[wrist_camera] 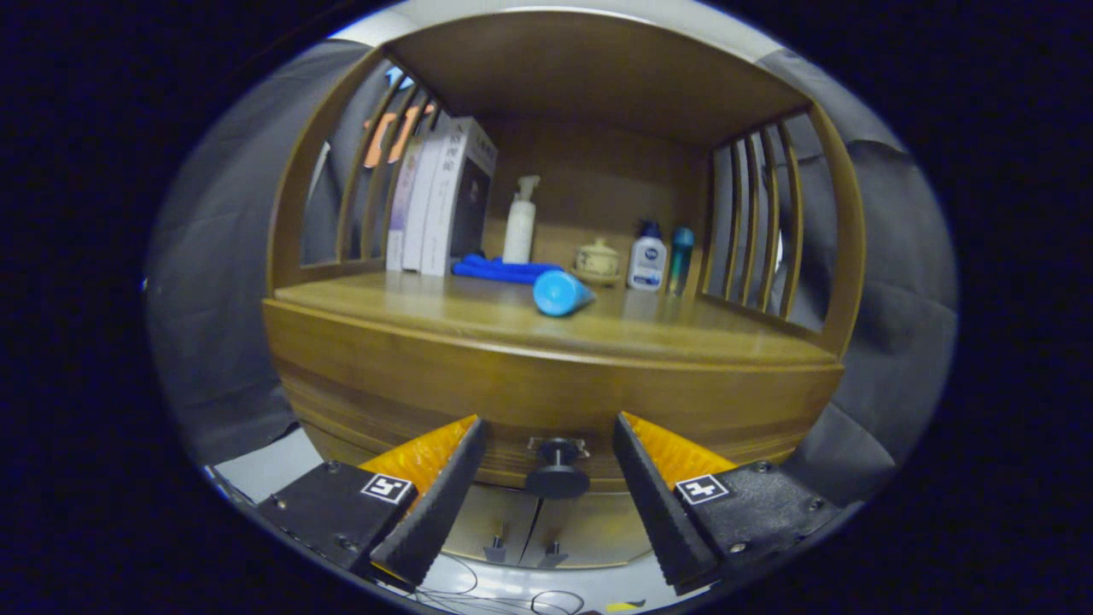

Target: Pull open the drawer, take out the items inside it, and place them on the countertop above the cabinet.

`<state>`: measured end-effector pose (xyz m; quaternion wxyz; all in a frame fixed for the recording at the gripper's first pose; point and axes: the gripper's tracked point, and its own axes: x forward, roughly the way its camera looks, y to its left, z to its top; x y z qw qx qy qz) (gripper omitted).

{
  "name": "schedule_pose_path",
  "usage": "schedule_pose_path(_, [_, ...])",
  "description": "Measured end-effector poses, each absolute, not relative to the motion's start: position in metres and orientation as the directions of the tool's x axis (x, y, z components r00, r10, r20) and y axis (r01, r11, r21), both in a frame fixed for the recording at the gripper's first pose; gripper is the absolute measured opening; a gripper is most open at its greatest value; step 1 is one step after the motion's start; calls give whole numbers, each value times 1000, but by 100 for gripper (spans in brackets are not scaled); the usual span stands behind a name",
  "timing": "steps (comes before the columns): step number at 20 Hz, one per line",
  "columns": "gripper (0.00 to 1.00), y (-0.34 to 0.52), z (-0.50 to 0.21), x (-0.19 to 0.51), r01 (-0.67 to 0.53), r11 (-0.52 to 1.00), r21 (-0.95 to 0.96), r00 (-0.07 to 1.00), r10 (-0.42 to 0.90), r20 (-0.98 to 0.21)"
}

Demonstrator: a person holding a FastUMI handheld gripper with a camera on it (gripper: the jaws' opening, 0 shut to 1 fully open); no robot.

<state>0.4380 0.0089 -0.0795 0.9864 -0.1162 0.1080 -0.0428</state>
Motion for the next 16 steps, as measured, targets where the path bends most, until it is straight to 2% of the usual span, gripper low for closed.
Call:
schedule_pose_path(9, [99,20,4,342,-12,981,-191,996,-6,-92])
schedule_pose_path(16, [99,11,39,255,-36,983,-180,999,30,-32])
